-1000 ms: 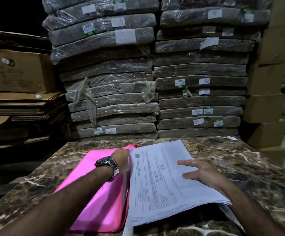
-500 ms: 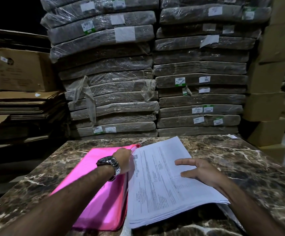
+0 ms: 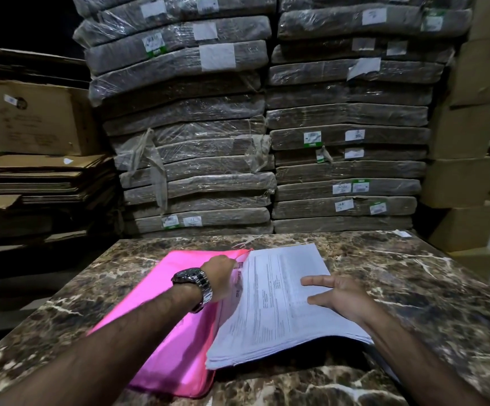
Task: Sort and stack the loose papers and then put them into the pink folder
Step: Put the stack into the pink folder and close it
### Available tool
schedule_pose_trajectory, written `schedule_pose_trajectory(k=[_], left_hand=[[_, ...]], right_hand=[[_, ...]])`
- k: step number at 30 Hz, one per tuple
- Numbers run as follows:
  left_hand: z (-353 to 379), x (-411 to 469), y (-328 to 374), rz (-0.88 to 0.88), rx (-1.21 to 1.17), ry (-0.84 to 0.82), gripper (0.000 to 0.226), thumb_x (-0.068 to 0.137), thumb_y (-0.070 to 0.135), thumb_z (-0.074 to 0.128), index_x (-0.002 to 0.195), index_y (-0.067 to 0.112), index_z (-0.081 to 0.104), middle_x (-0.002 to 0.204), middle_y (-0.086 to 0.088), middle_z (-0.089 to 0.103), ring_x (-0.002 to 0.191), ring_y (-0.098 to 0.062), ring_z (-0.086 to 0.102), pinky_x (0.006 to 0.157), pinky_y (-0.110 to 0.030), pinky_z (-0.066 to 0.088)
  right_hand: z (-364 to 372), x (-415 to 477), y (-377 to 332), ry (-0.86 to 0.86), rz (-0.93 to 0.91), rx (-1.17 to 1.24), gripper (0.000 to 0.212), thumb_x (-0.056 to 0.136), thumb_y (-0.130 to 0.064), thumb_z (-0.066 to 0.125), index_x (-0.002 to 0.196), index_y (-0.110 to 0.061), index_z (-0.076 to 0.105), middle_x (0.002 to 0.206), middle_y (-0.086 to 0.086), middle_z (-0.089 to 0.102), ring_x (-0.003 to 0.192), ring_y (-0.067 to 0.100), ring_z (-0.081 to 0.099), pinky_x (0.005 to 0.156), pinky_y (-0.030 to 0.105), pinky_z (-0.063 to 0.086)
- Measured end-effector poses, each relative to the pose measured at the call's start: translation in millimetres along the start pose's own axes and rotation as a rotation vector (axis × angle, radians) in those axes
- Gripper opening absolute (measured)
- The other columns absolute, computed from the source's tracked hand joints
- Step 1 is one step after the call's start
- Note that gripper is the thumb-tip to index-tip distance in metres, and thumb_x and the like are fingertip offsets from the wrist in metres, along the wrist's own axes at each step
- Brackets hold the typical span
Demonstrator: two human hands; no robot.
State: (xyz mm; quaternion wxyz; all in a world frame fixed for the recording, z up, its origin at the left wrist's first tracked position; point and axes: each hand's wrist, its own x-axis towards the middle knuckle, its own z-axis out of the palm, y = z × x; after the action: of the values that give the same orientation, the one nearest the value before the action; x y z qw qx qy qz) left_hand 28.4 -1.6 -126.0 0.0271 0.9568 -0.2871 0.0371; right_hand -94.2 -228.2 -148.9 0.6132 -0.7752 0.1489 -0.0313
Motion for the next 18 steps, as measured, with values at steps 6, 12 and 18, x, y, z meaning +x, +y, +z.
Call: schedule_pose_trajectory(k=[6, 12, 18], left_hand=[[-2, -34, -2, 0.057, 0.004, -0.103, 0.025, 0.084, 0.002, 0.053, 0.096, 0.019, 0.066, 0.099, 0.000, 0.054, 0.098, -0.018, 0.056, 0.075, -0.024, 0.048], [-10, -80, -3, 0.026, 0.011, -0.155, 0.028, 0.077, 0.005, 0.050, 0.085, 0.015, 0.074, 0.088, 0.001, 0.073, 0.090, -0.017, 0.067, 0.076, -0.025, 0.052], [-10, -103, -4, 0.033, 0.110, -0.191, 0.022, 0.079, 0.016, 0.054, 0.090, 0.016, 0.072, 0.092, -0.001, 0.073, 0.090, -0.020, 0.067, 0.072, -0.023, 0.050]], right_hand=[[2, -9, -5, -0.020, 0.024, 0.083, 0.029, 0.082, 0.014, 0.064, 0.101, -0.007, 0.071, 0.045, -0.008, 0.063, 0.033, 0.004, 0.055, 0.036, 0.009, 0.039], [10, -13, -5, 0.023, 0.019, 0.093, 0.029, 0.079, 0.012, 0.068, 0.093, -0.013, 0.075, 0.087, 0.005, 0.073, 0.052, 0.011, 0.070, 0.044, 0.017, 0.049], [21, -20, -8, 0.047, -0.011, 0.092, 0.028, 0.080, 0.009, 0.068, 0.094, -0.014, 0.075, 0.089, 0.003, 0.073, 0.075, 0.031, 0.074, 0.064, 0.035, 0.059]])
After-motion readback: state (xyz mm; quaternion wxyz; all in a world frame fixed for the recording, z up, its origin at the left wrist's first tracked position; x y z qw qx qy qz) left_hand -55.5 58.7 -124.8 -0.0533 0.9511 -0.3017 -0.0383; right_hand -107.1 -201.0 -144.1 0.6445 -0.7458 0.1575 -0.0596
